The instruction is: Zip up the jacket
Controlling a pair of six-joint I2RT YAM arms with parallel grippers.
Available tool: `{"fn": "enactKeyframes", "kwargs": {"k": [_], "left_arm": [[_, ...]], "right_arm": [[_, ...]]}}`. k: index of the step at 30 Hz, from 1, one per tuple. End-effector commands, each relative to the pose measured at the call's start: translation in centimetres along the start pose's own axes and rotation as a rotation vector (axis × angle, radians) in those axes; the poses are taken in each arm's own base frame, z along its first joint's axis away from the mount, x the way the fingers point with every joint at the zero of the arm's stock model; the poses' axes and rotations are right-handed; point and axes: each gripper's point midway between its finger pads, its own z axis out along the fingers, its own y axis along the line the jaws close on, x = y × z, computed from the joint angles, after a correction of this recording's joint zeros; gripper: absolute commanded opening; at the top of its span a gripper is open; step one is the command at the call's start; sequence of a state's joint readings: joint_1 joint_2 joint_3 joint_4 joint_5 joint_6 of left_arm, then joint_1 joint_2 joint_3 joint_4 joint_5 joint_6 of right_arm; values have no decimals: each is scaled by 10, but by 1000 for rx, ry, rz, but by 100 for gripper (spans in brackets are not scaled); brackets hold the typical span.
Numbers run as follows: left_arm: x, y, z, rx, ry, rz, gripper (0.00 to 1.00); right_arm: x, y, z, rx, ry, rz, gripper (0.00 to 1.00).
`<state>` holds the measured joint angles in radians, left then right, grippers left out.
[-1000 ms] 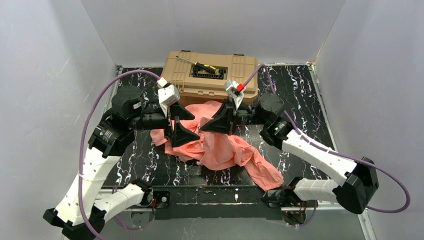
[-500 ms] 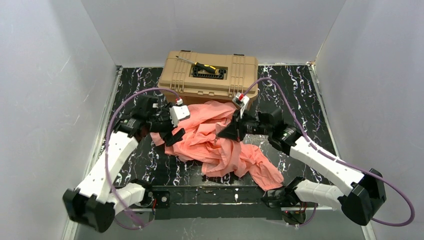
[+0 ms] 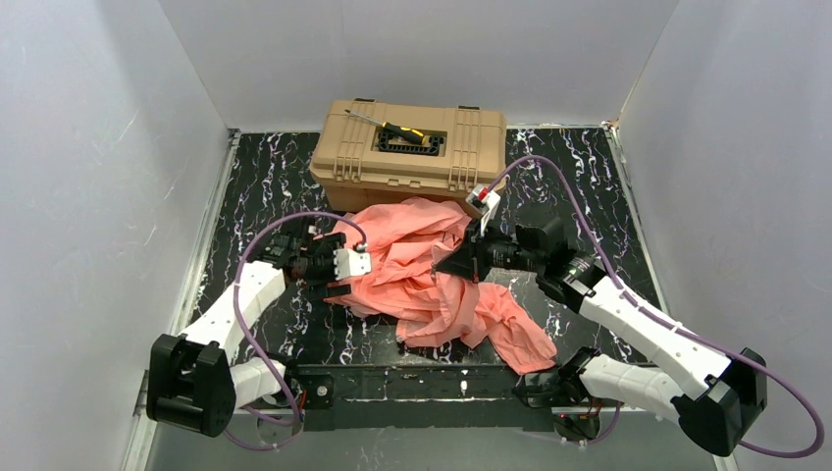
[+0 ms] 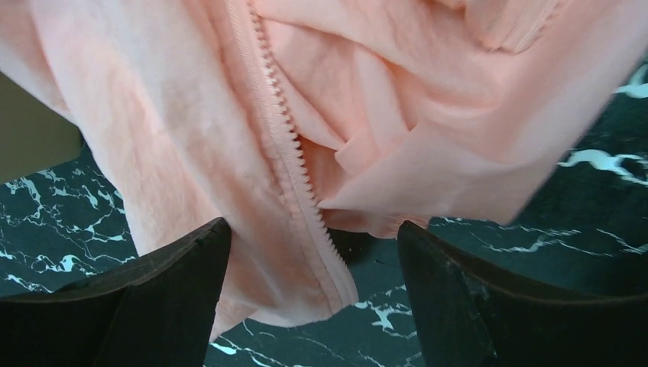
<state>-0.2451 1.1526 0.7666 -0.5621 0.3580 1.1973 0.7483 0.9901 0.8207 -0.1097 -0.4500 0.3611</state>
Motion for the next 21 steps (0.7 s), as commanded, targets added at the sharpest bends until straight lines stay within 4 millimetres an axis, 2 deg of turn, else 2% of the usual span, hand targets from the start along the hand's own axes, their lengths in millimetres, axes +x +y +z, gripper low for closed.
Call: {"fn": "enactKeyframes", "kwargs": {"k": [1, 3, 4, 5, 6, 7, 10, 12, 14, 16, 20, 21], "left_arm": [[14, 24, 18, -144, 24, 111, 77], [21, 39, 24, -214, 47, 123, 71], [25, 47, 27, -253, 65, 130, 65], [26, 60, 27, -309, 77, 146, 54], [25, 74, 25, -374, 83, 146, 35], [24, 84, 20, -413, 87, 141, 25], [16, 108, -2, -485, 75, 78, 10], [9, 116, -17, -510, 58, 57, 5], [0, 110, -32, -470, 37, 16, 0], [-18, 98, -52, -409, -18, -36, 0], [-79, 56, -101, -226, -233, -111, 0], [-95, 39, -114, -157, -293, -128, 0]], "right_arm": [[-35, 16, -7, -22, -84, -58, 1], [-40, 18, -8, -21, -96, -59, 1], [-41, 18, -9, -16, -103, -62, 1], [-42, 18, -10, -11, -108, -62, 1], [-43, 17, -11, -6, -111, -63, 1], [-44, 17, -12, 0, -113, -64, 1], [-47, 15, -14, 22, -114, -81, 1], [-51, 13, -14, 38, -114, -96, 1], [-56, 9, -13, 58, -113, -110, 1], [-60, 4, -10, 87, -110, -125, 1], [-71, -13, -5, 154, -126, -146, 1], [-74, -18, -4, 168, -134, -144, 1]]}}
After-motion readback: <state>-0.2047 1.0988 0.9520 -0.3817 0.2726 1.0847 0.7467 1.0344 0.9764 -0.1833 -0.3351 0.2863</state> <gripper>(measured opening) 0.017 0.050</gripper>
